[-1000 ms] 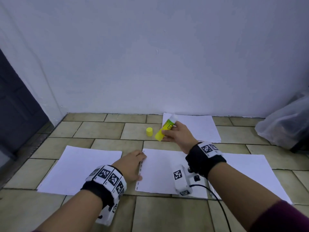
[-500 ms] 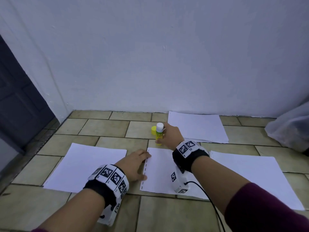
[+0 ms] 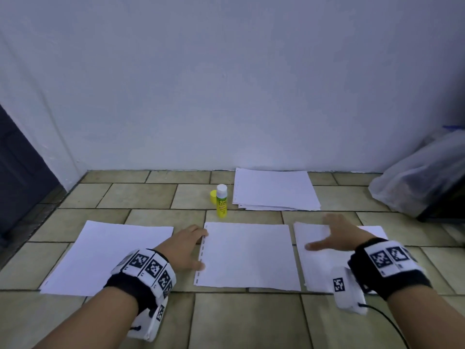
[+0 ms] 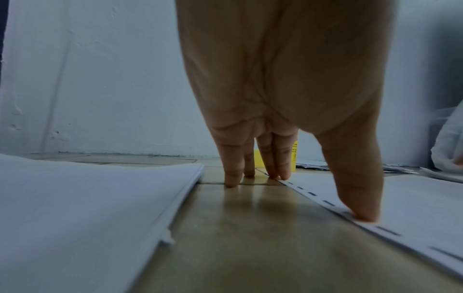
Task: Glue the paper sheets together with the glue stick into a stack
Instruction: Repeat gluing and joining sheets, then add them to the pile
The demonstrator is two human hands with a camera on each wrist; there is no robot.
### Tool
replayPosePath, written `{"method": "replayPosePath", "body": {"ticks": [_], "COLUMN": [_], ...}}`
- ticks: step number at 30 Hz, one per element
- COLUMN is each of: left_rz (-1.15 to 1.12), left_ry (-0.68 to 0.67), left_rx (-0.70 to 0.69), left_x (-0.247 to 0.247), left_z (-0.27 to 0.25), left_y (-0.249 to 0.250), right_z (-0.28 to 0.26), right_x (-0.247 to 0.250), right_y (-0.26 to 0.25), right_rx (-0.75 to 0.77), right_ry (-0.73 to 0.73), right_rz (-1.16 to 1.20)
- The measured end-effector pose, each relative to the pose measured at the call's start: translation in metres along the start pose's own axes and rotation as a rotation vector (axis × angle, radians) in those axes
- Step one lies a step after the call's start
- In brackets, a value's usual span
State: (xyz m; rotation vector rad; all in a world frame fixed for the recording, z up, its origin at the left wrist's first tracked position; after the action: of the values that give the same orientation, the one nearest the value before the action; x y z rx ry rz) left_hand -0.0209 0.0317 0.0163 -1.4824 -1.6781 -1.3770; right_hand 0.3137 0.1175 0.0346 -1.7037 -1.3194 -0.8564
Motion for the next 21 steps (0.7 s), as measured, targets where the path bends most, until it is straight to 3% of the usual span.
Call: {"method": "replayPosePath", "body": {"ticks": [3,10,13,18,21], "left_rz": [0.004,-0.023,-0.029,-0.021,-0.024], "left_ry": [0.001,0.008,0.015,0.014,0.019], "left_rx": [0.005,0.005,0.005,-0.008,-0.013], "left_x": [0.001,-0.002,-0.002,-0.002,-0.003], "left_z": [0.000,-0.002,-0.002,-0.003,-0.003], "left_y": [0.000,0.000,0.000,0.001,0.002], "right_z": [-0.008,-0.016,-0.021,-0.033,-0.038], "right_x": [-0.024,-0.024,-0.018,-0.006,-0.003], "right_y": [0.024,0.027,0.028,0.029,0.029], "right_rx": [-0.081,0.042,0.060,0.086,0.071], "right_ry": [-0.128,-0.004,-0.001,0.046,-0.004], "right_rz": [-0.168,-0.055,0.074,0.017,0.051]}}
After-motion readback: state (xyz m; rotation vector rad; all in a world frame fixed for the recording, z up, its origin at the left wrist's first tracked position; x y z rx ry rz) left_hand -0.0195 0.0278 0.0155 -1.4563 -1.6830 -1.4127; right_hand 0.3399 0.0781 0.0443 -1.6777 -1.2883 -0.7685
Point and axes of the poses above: each hand's wrist, its own z-axis towards the middle knuckle, its own x-axis out of the back of the hand, y = z × x, the point moved 5 cm from there along z, towards the middle knuckle, and after that the axes turned 4 degrees about -x, right-handed, at the moved point
